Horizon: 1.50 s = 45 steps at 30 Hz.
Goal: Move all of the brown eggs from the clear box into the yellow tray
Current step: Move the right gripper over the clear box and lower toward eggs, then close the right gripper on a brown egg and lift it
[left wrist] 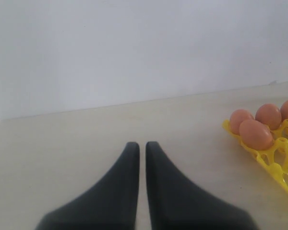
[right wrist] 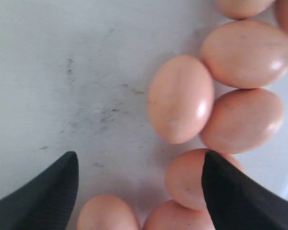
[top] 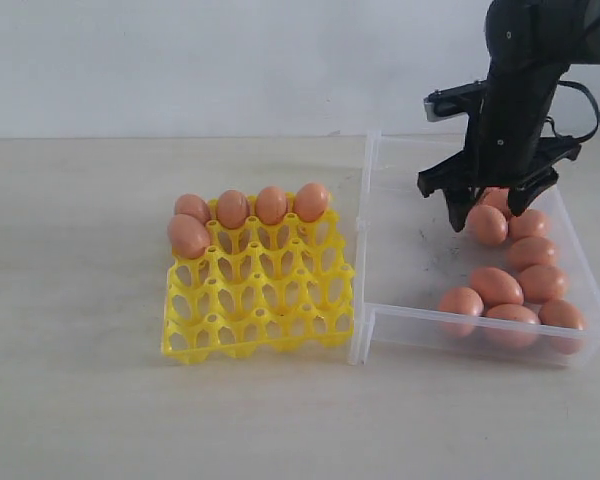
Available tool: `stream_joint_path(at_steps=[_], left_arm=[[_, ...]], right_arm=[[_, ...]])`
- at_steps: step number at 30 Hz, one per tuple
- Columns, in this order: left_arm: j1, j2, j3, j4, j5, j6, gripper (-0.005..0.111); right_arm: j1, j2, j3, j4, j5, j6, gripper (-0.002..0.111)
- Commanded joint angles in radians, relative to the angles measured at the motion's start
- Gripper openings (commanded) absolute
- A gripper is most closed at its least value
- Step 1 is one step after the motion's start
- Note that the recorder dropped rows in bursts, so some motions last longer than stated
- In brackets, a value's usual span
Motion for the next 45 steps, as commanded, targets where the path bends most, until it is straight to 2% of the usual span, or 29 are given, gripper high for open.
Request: stream_joint_path(at_steps=[1, 9, 14, 19, 23, 28, 31, 34, 37, 41, 45], left_arm=[[-0.005, -0.001, 0.004, 0.0, -0.003, -0.005, 0.004], [-0.005, -0.001, 0.004, 0.0, -0.003, -0.005, 0.004], [-0.005, -0.001, 0.004, 0.0, -0.003, -0.005, 0.004], [-0.005, -0.001, 0.004, 0.0, -0.003, -0.005, 0.004], [-0.005, -0.001, 0.004, 0.0, -0.003, -0.005, 0.004], [-0.005, -0.001, 0.004, 0.0, -0.003, -0.005, 0.004], [-0.005, -0.001, 0.004, 0.0, -0.003, -0.005, 0.004], [-0.005, -0.001, 0.004, 0.0, -0.003, -0.005, 0.004], [-0.005, -0.001, 0.004, 0.0, -0.003, -0.005, 0.004], [-0.005, -0.001, 0.004, 0.0, -0.003, -0.005, 0.004], [-0.005, -0.001, 0.004, 0.0, -0.003, -0.005, 0.004]], right_arm=[[-0.009, 0.0, -0.011, -0.108, -0.04, 0.076, 0.062], [-0.045, 0.091, -0.058, -0.102, -0.109, 0.08, 0.062], [-0.078, 0.121, -0.062, 0.002, -0.124, 0.031, 0.062], [-0.078, 0.142, -0.064, 0.025, -0.124, 0.017, 0.061], [-0.078, 0.145, -0.064, 0.028, -0.115, 0.017, 0.042], [-0.078, 0.145, -0.064, 0.014, -0.132, -0.011, -0.001], [-0.078, 0.145, -0.064, 0.018, -0.19, -0.06, 0.0], [-0.078, 0.138, -0.048, 0.073, -0.31, -0.096, 0.0], [-0.078, 0.114, 0.015, 0.146, -0.514, -0.142, 0.0], [-0.076, 0.042, 0.205, 0.212, -0.962, -0.162, 0.0], [-0.076, -0.02, 0.44, 0.197, -1.398, -0.156, 0.0]])
